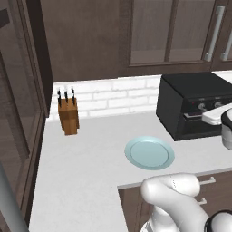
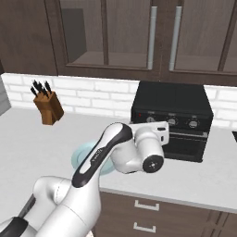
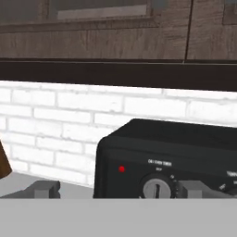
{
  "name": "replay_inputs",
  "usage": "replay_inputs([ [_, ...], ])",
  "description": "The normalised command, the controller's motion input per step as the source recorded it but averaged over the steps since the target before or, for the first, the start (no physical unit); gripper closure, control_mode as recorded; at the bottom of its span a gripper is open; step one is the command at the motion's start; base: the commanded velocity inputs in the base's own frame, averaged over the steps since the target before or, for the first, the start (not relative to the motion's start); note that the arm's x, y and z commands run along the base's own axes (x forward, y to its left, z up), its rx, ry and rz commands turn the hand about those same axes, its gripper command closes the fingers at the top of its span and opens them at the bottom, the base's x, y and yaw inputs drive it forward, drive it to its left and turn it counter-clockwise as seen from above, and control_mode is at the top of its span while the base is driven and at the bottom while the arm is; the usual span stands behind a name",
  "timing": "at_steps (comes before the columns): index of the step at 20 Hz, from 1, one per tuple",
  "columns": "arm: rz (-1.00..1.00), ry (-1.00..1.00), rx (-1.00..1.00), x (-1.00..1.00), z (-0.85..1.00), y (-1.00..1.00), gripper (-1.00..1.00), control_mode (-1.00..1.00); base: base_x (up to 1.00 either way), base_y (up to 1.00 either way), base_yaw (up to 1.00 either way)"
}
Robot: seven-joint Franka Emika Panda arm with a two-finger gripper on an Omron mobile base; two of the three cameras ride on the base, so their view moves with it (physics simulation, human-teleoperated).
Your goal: Pick up the kebab skewer and baguette bread, and place them inside the toaster oven. Close the toaster oven door and start by setting the timer.
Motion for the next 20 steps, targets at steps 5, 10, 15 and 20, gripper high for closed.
replay_inputs([
  [5,0.0,-0.01,0.01,0.01,0.0,-0.08,-1.0,-1.0,0.0,0.0,0.0],
  [10,-0.02,-0.09,0.02,0.02,0.0,0.0,-1.0,-1.0,0.0,0.0,0.0],
  [15,-0.04,-0.06,0.01,0.12,-0.01,0.0,-1.0,-1.0,0.0,0.0,0.0],
  [20,-0.02,-0.01,0.01,0.27,-0.03,0.0,-1.0,-1.0,0.0,0.0,0.0],
])
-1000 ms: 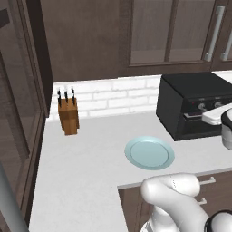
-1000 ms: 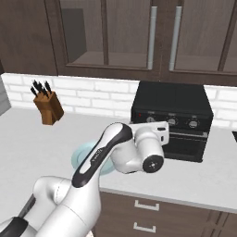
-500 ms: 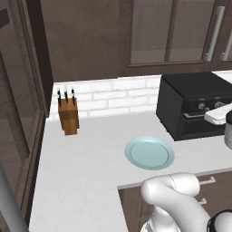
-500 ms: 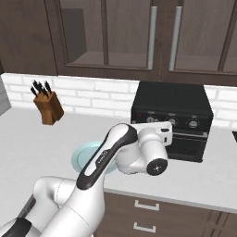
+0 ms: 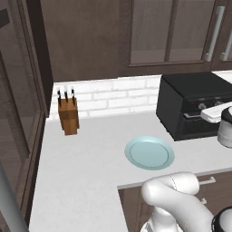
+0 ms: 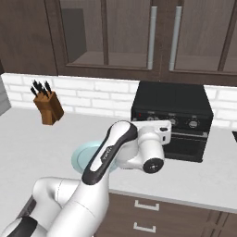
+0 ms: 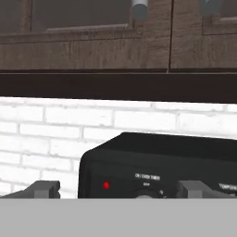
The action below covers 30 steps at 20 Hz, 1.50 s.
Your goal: Pick up the kebab skewer and baguette bread, and place them inside the toaster oven. Close the toaster oven door and start by setting the timer.
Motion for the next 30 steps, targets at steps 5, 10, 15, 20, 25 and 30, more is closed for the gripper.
replay_inputs([
  [5,0.0,0.0,0.02,0.08,-0.07,-0.07,-1.0,-1.0,0.0,0.0,0.0],
  [10,0.0,0.0,0.02,0.01,-0.14,-0.13,-1.0,-1.0,0.0,0.0,0.0],
  [15,0.0,0.0,0.03,0.1,-0.03,-0.02,-1.0,-1.0,0.0,0.0,0.0],
  [20,0.0,0.0,0.02,0.04,0.0,0.0,-1.0,-1.0,0.0,0.0,0.0],
  [25,0.0,0.0,0.0,0.01,-0.05,0.0,-1.0,-1.0,0.0,0.0,0.0],
  [30,0.0,0.0,0.0,0.1,-0.14,0.02,-1.0,-1.0,0.0,0.0,0.0],
])
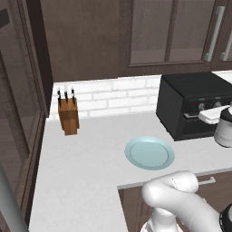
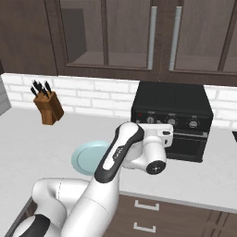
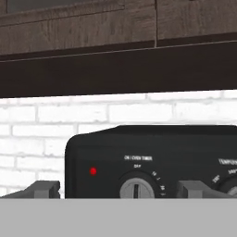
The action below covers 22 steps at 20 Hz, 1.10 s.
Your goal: Pick up the kebab skewer and baguette bread, and place them inside the toaster oven. Close the toaster oven door and start by setting the timer.
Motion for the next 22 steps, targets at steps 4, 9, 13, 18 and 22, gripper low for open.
replay_inputs([
  [4,0.0,0.0,0.0,0.14,-0.08,0.04,-1.0,-1.0,0.0,0.0,0.0],
  [9,0.0,0.0,0.0,0.23,-0.04,0.0,-1.0,-1.0,0.0,0.0,0.0],
  [13,0.0,0.0,0.0,0.18,-0.06,0.0,-1.0,-1.0,0.0,0.0,0.0],
  [18,0.0,0.0,0.0,0.12,-0.17,0.0,-1.0,-1.0,0.0,0.0,0.0],
  [22,0.0,0.0,0.0,0.15,-0.14,0.0,-1.0,-1.0,0.0,0.0,0.0],
])
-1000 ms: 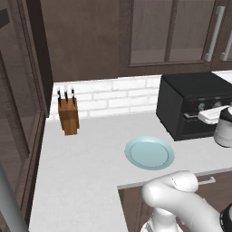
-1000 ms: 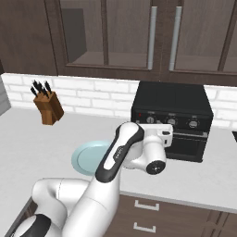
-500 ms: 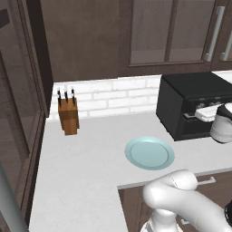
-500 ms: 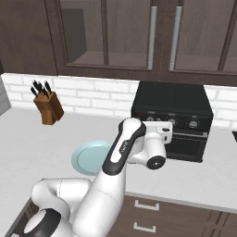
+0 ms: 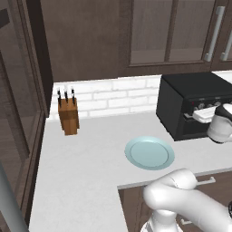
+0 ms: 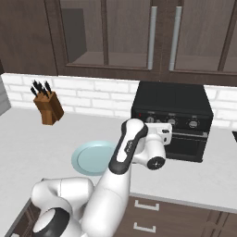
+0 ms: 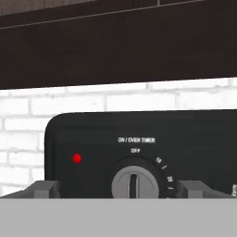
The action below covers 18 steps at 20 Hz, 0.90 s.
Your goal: Pick up the kebab skewer and baguette bread, and place them inside the toaster oven. Close the toaster oven door and start by setting the timer.
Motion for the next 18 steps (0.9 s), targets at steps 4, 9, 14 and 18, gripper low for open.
replay_inputs([
  [4,0.0,0.0,0.0,0.17,0.0,-0.09,-1.0,-1.0,0.0,0.0,0.0],
  [9,0.0,-0.01,0.0,0.08,-0.01,-0.13,-1.0,-1.0,0.0,0.0,0.0],
  [14,0.0,-0.04,0.0,0.0,-0.02,-0.02,-1.0,-1.0,0.0,0.0,0.0],
  [18,0.0,-0.07,0.0,0.0,0.0,0.0,-1.0,-1.0,0.0,0.0,0.0],
])
